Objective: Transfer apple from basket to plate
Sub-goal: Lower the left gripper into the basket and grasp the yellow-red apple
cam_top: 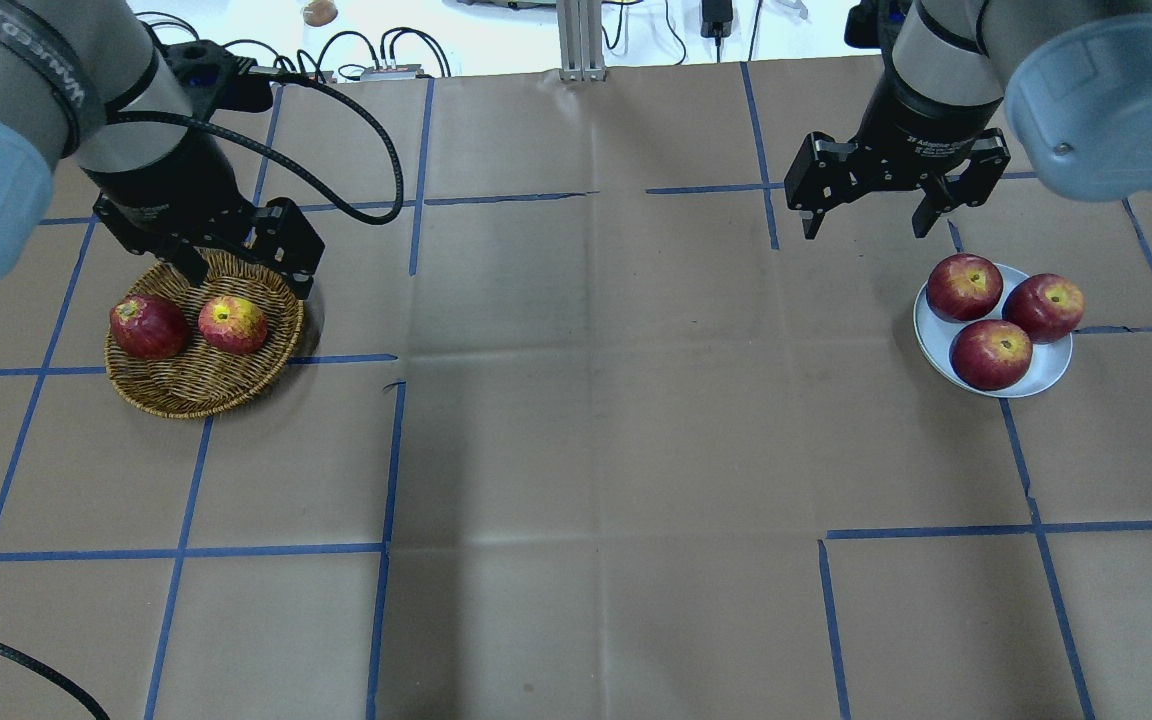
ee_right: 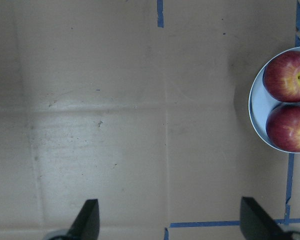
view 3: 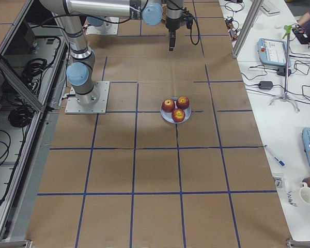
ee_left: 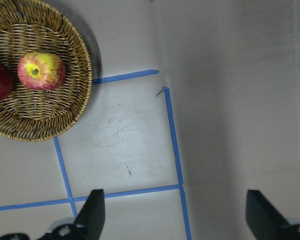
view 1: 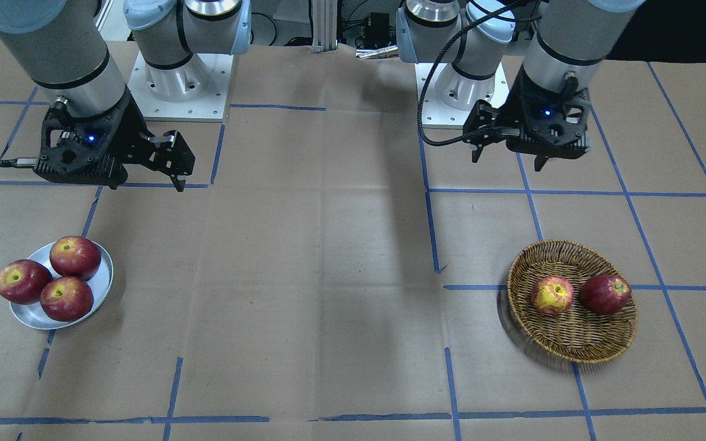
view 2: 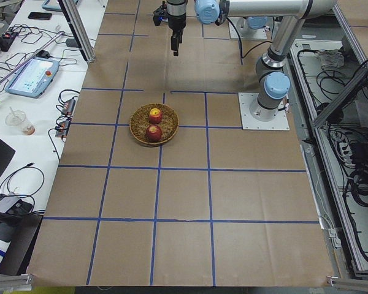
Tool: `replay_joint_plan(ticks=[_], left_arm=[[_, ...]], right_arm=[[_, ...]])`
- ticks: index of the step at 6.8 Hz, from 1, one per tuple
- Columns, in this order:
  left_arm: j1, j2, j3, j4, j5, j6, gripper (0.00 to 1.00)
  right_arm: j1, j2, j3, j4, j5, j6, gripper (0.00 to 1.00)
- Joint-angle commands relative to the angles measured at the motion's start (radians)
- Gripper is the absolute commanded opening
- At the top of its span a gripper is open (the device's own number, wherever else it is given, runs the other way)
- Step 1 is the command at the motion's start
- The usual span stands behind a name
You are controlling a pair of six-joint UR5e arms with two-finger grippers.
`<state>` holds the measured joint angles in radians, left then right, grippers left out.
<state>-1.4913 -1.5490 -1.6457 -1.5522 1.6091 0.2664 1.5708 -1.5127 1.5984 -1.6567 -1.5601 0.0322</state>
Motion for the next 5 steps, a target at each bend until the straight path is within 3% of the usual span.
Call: replay_joint_plan(ticks=[1,2,3,5], left_arm=[[0.126,-0.110,-0.019,0.162,0.000,0.196,0.99],[0.153,-0.216,-0.025,0.326,-0.003,0.236,0.99],[0.199,-0.306,-0.025,0.410,-0.008,0.267,0.99],[0.256,-0.417,-0.025,0.487,-0.011,0.335,0.99]], right_arm=[[0.000,-0.001,0.000,0.000,0.000,0.000,1.00],[0.000,-0.001,-0.002,0.000,0.000,0.000,1.00],[0.000,-0.001,0.000,0.000,0.000,0.000,1.00],[0.000,-0.001,0.000,0.000,0.000,0.000,1.00]])
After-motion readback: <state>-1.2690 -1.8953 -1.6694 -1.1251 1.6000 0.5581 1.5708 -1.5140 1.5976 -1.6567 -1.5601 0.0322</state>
